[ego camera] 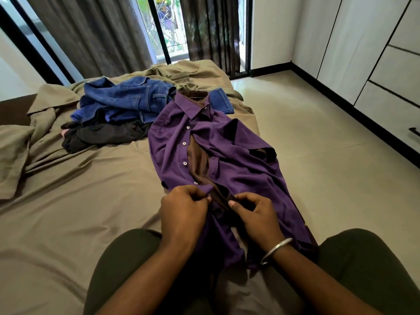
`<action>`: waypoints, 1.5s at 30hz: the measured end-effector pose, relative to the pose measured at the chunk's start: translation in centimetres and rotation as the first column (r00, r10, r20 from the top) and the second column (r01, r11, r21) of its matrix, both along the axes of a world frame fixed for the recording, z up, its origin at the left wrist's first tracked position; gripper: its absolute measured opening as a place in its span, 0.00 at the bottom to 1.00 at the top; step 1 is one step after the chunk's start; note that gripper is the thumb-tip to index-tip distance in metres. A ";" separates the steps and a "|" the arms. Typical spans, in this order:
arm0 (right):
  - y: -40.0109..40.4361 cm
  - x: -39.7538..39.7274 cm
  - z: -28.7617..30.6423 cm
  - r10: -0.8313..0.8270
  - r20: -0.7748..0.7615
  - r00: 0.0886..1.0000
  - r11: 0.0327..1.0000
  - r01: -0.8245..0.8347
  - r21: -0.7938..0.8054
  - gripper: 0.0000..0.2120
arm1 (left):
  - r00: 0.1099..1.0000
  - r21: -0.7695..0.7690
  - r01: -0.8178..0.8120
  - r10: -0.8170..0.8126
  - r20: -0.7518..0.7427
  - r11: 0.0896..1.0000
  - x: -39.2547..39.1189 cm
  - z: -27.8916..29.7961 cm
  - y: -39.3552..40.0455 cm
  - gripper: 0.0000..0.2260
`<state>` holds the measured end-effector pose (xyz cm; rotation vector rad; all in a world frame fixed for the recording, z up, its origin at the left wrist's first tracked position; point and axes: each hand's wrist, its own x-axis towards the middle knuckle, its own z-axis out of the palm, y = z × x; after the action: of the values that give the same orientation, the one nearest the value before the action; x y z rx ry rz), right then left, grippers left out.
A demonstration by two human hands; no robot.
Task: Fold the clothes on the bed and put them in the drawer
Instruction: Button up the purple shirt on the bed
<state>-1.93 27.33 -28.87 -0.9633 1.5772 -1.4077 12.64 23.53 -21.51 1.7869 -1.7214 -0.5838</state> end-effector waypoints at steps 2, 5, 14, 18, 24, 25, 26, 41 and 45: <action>0.2 0.0 0.2 -0.005 0.000 1.000 1.000 0.005 -0.019 0.04 | 0.999 -0.014 0.035 -0.035 -0.033 0.999 -0.1 -0.2 0.0 0.02; 0.2 -0.2 0.2 -0.068 -0.025 0.997 0.997 0.066 -0.051 0.05 | 0.986 0.153 0.079 -0.054 -0.161 0.985 -0.3 -1.3 -0.4 0.05; 0.4 0.6 -0.3 -0.053 -0.185 0.981 0.995 0.037 -0.088 0.03 | 0.866 0.501 0.187 0.099 -0.490 0.845 -0.8 -3.0 -1.2 0.06; 0.9 1.0 -0.3 -0.042 -0.248 0.968 0.994 0.016 -0.105 0.06 | 0.873 0.497 0.179 0.096 -0.479 0.849 -0.9 -3.5 -1.2 0.06; 0.9 0.9 -0.4 -0.045 -0.236 0.971 0.995 0.023 -0.094 0.05 | 0.875 0.529 0.210 0.084 -0.477 0.822 -1.1 -3.5 -1.0 0.07; 1.0 0.9 -0.4 -0.043 -0.240 0.970 0.996 0.021 -0.092 0.05 | 0.877 0.530 0.213 0.079 -0.474 0.821 -1.1 -3.6 -1.0 0.07; 1.0 1.0 -0.5 -0.043 -0.243 0.969 0.995 0.021 -0.092 0.05 | 0.880 0.530 0.215 0.074 -0.470 0.820 -1.1 -3.6 -1.1 0.08; 1.2 1.2 -0.8 -0.052 -0.210 0.976 0.992 0.026 -0.125 0.04 | 0.889 0.536 0.245 0.033 -0.456 0.808 -1.4 -3.4 -0.9 0.11; 1.1 1.1 -1.0 -0.076 -0.220 0.973 0.992 0.051 -0.116 0.04 | 0.904 0.530 0.255 -0.006 -0.427 0.809 -1.5 -3.5 -0.9 0.12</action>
<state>-0.81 28.40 -29.91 -1.1808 1.7219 -1.4853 11.16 22.64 -25.03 1.7433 -1.4638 -1.5677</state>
